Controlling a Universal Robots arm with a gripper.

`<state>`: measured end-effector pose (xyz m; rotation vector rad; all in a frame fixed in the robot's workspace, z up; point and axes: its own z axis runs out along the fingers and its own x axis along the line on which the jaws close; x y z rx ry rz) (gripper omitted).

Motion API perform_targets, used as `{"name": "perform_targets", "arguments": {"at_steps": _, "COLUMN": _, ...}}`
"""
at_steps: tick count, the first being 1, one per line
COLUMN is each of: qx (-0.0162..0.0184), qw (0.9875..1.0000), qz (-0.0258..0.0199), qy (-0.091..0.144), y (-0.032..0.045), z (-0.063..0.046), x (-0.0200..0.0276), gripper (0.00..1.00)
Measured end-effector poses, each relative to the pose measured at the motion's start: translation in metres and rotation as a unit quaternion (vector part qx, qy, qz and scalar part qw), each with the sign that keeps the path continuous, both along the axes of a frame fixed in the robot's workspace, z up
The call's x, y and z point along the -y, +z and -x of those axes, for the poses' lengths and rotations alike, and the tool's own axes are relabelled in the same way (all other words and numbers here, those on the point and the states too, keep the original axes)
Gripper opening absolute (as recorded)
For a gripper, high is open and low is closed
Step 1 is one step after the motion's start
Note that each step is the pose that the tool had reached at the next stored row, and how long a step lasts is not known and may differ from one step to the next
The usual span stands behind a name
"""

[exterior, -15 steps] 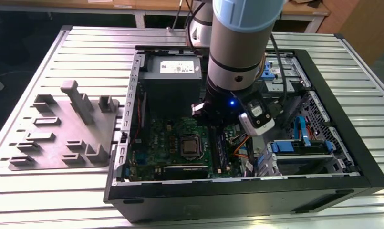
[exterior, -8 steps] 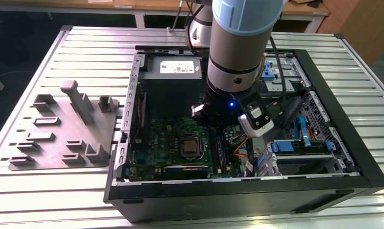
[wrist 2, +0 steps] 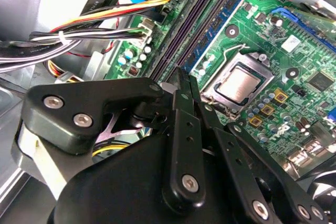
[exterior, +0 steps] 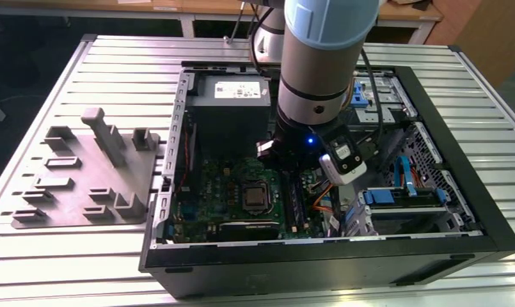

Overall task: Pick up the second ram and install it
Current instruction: 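Insert the second ram into the second slot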

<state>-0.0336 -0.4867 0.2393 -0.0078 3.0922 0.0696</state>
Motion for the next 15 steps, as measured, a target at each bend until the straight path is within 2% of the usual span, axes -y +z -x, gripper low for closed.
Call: {"name": "perform_targets", "arguments": {"at_steps": 15, "qx": 0.0, "qw": 1.0, "qz": -0.0002, "qy": 0.0, "y": -0.0051, "z": 0.0, "x": 0.0, "gripper": 0.11}}
